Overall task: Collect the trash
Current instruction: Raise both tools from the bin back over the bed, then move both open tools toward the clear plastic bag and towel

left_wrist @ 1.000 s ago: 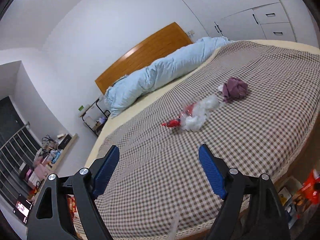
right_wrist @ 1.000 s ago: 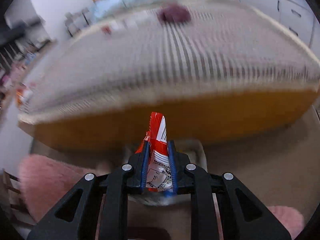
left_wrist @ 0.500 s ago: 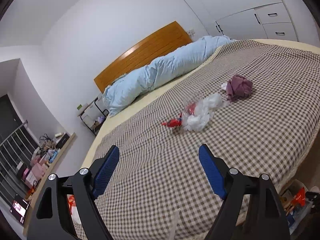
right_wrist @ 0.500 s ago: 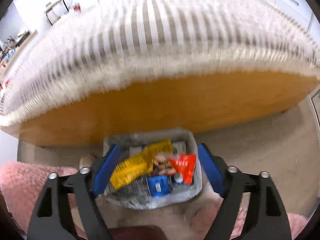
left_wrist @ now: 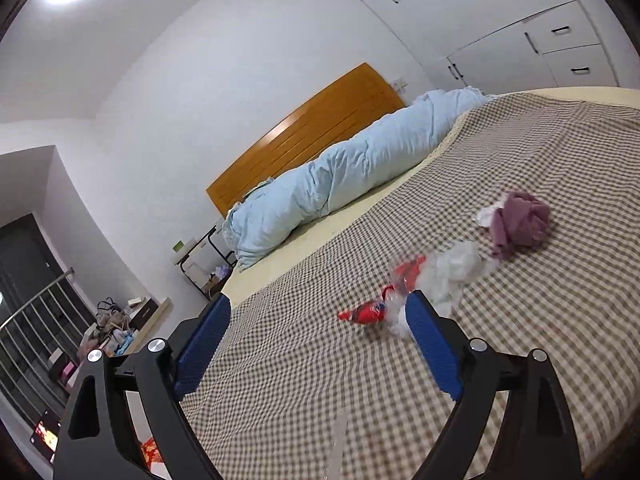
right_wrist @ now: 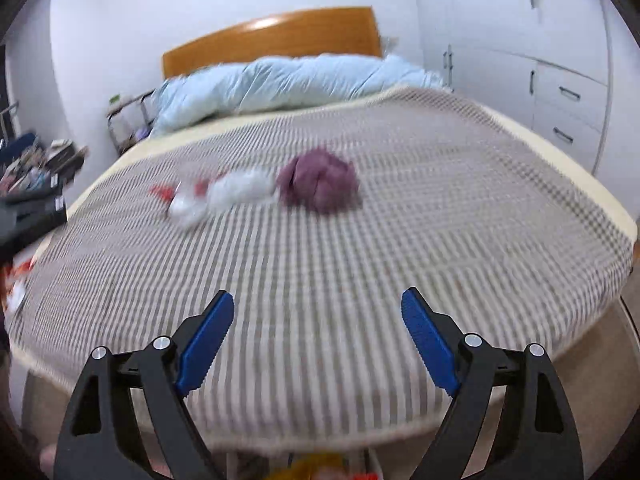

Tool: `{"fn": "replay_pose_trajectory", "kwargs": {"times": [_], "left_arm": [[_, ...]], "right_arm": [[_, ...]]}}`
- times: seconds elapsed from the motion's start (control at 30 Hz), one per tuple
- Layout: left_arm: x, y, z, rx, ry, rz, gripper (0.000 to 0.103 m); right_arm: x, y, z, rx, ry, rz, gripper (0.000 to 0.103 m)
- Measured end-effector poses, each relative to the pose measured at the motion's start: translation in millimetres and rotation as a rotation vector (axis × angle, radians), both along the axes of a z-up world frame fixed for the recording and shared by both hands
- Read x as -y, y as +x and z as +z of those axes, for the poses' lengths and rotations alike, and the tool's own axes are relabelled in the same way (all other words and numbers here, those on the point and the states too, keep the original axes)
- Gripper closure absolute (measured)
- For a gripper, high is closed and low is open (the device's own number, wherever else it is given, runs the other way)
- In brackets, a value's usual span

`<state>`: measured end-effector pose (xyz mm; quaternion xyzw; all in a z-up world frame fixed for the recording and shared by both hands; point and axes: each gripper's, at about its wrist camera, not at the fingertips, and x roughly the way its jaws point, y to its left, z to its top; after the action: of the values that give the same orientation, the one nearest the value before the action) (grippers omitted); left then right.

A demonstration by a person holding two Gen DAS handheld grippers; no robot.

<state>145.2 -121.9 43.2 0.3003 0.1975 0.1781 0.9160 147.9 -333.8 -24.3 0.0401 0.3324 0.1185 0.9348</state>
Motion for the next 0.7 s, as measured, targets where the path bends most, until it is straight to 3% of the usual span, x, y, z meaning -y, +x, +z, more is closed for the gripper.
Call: {"fn": "replay_pose_trajectory", "kwargs": {"times": [0.27, 0.33, 0.53, 0.7], "left_arm": [[-4.4, 64.9, -23.5, 0.027, -0.165, -0.019, 0.014], [-3.2, 74.9, -29.2, 0.034, -0.208, -0.036, 0.007], [-7.0, 92.5, -40.1, 0.025, -0.387, -0.091, 0.006], [-5.7, 103.0, -49.5, -0.018, -0.466, -0.108, 0.006]], "right_arm": [[-4.6, 74.6, 2.5, 0.073, 0.069, -0.053, 0.021], [-5.0, 85.1, -0.5, 0.073, 0.073, -0.058, 0.021], [2.5, 112.2, -1.5, 0.082, 0.076, -0.080, 0.021], [3.5, 121.3, -2.8, 0.085, 0.058, -0.077, 0.021]]}}
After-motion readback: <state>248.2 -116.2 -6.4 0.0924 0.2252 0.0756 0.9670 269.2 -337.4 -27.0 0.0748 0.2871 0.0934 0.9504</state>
